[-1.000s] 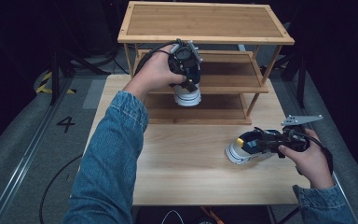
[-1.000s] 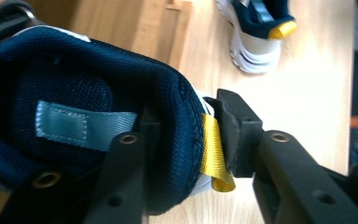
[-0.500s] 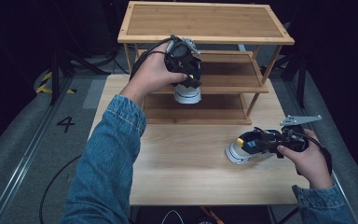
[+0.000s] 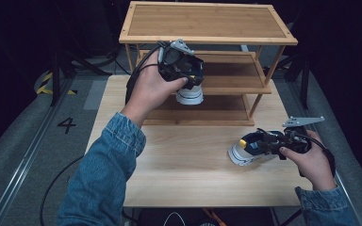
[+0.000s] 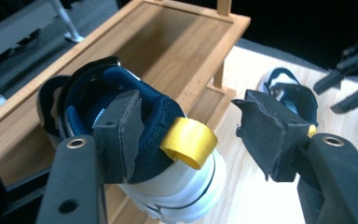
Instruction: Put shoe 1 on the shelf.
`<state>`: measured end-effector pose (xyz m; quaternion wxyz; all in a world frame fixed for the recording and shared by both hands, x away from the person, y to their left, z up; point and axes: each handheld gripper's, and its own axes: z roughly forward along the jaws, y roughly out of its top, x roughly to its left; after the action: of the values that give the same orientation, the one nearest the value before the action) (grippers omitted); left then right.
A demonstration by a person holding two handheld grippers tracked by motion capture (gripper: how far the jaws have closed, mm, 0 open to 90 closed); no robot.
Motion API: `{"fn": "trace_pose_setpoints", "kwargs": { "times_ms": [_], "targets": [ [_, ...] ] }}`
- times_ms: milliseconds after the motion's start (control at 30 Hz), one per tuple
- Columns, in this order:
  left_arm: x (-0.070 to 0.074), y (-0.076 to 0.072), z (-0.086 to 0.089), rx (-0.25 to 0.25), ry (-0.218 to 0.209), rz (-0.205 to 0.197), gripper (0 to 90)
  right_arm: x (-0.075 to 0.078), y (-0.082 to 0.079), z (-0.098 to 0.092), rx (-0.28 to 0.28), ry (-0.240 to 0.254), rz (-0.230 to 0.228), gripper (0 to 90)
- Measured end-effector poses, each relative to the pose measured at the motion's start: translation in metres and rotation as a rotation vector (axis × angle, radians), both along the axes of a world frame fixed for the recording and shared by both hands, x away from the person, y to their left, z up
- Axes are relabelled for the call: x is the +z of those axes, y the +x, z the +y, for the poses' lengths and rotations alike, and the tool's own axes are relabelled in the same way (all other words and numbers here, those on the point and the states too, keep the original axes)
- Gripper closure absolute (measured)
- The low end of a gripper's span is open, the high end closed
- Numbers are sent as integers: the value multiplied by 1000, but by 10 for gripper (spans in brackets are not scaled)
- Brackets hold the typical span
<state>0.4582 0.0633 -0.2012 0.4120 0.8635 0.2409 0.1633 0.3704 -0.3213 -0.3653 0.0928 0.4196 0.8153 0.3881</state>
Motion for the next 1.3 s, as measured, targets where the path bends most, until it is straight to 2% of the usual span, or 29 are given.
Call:
{"fn": "trace_pose_setpoints", "kwargs": {
  "times_ms": [100,167,267,333,433,467,567,633,667,767,900,1033,1167,1300],
  "targets": [
    [1,-8,0,-9,1,-5,446,-1,0,0,5,-2,3,513],
    [0,-9,1,-9,6,1,498,-1,0,0,5,-2,2,513],
    [-8,-14,0,9,34,27,588,-1,0,0,5,-4,2,513],
    [-14,-14,0,25,36,43,621,-1,0,1,5,-4,6,513],
    [-23,-13,1,55,33,81,704,-2,0,2,8,-9,6,514],
    [-27,-11,1,64,25,104,727,-2,0,2,9,-8,8,514],
    [-35,-7,-1,76,20,163,748,-2,1,2,9,-11,9,514],
    [-39,-3,-2,85,33,177,774,-2,1,2,11,-13,9,514],
    [-39,-1,-2,86,22,197,793,-2,1,2,10,-13,8,515],
    [-38,1,-3,93,11,198,825,-2,1,1,6,-11,7,516],
    [-40,6,-5,101,3,188,827,-2,1,1,9,-12,8,516],
    [-41,14,-7,109,-24,193,813,-2,0,2,12,-13,6,516],
    [-41,20,-8,123,-11,182,801,-1,0,1,11,-11,4,516],
    [-43,27,-7,156,17,150,791,-1,0,0,8,-11,6,516]
  ]
}}
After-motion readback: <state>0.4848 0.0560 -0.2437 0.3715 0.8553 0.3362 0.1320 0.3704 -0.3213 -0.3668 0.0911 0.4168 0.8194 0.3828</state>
